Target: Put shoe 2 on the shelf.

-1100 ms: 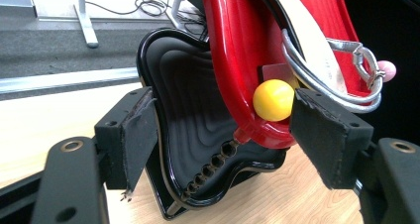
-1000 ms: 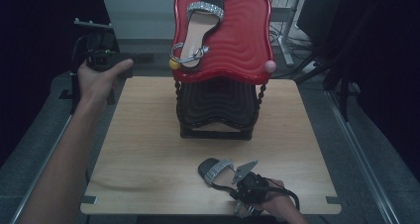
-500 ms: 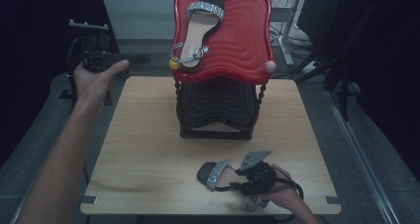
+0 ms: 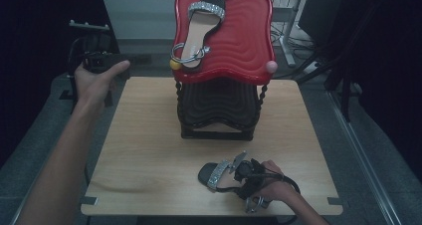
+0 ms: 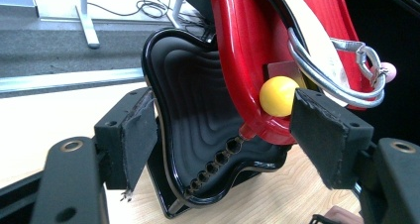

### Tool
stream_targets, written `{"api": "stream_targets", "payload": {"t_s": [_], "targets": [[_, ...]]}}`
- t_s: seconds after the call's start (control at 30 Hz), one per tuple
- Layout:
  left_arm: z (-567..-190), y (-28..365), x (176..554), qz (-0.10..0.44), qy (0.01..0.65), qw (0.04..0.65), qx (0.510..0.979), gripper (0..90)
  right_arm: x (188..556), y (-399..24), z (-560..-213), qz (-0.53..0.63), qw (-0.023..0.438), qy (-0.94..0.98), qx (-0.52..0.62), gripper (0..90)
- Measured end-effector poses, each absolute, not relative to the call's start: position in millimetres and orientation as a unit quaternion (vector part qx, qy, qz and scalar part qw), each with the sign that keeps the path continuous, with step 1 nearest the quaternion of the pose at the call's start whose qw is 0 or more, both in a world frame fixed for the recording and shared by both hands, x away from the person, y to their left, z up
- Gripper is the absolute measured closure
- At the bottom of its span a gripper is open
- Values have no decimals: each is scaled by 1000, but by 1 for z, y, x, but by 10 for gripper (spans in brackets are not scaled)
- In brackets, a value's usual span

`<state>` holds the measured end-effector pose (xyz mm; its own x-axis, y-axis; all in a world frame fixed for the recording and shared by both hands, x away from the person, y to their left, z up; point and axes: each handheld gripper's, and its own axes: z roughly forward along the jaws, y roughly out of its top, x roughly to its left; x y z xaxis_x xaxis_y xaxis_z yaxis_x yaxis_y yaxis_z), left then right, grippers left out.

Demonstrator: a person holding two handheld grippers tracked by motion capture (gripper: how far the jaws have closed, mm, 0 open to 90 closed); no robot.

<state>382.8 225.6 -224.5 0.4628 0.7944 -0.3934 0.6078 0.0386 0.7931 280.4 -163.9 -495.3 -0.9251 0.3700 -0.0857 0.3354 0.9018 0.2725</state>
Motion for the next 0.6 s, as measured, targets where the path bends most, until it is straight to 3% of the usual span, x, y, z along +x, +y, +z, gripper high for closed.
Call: {"api": "stream_targets", "payload": {"t_s": [0.07, 0.2, 0.47, 0.6], "targets": [[-225, 226, 383, 92, 510, 509, 688, 263, 281, -163, -498, 121, 68, 974, 178, 269], [-226, 227, 385, 93, 512, 507, 688, 263, 285, -162, -502, 111, 48, 974, 193, 383], [-225, 228, 382, 93, 513, 508, 685, 263, 290, -164, -501, 104, 34, 971, 213, 425], [-223, 231, 383, 95, 515, 509, 684, 263, 296, -174, -495, 137, 6, 963, 234, 427]]}}
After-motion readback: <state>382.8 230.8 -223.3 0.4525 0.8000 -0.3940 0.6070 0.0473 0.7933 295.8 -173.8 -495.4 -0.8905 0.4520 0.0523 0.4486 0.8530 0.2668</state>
